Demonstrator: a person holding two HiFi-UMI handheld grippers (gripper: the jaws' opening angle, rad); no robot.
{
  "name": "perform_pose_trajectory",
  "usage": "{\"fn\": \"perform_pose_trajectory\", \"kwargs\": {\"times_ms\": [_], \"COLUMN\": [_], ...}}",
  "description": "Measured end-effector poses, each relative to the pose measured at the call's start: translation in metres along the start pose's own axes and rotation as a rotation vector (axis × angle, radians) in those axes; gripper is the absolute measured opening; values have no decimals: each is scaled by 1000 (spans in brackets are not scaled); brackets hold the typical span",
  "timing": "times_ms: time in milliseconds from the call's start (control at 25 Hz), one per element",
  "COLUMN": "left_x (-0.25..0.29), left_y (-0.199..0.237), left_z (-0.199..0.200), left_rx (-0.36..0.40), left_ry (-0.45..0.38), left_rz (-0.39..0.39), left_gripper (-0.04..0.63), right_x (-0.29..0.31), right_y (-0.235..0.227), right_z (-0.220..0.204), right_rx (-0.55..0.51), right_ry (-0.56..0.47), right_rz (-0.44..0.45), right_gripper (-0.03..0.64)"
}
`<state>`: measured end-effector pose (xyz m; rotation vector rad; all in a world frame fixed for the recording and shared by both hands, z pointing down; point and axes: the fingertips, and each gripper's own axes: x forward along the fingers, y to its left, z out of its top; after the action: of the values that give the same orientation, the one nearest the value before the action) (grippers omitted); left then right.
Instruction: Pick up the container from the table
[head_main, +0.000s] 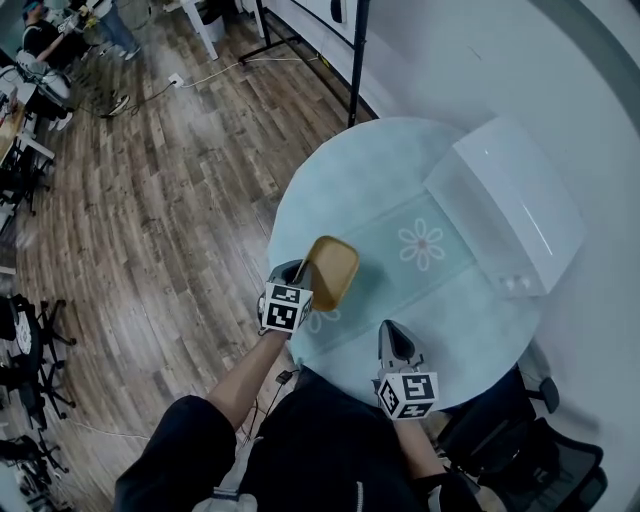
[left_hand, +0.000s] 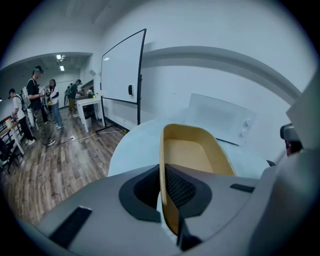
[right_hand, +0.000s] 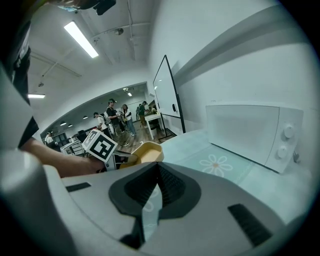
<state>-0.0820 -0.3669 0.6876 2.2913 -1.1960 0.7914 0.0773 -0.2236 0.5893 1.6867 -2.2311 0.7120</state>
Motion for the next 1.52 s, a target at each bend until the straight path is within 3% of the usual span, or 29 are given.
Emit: {"fn": "perform_pose_trajectory", "kwargs": {"times_ms": [640, 1520], "left_x": [-81, -96], "left_y": [-85, -125], "left_z": [32, 14], "left_rx": [95, 108], "left_ry": [-114, -92], "left_rz": [-49, -83], "left_gripper": [18, 18], "right_x": [-40, -65], "right_y": [-13, -15], "right_z": [5, -5], "right_rx": [2, -19], "right_ry": [-77, -69], "right_rz": [11, 32], "right_gripper": [23, 23]}}
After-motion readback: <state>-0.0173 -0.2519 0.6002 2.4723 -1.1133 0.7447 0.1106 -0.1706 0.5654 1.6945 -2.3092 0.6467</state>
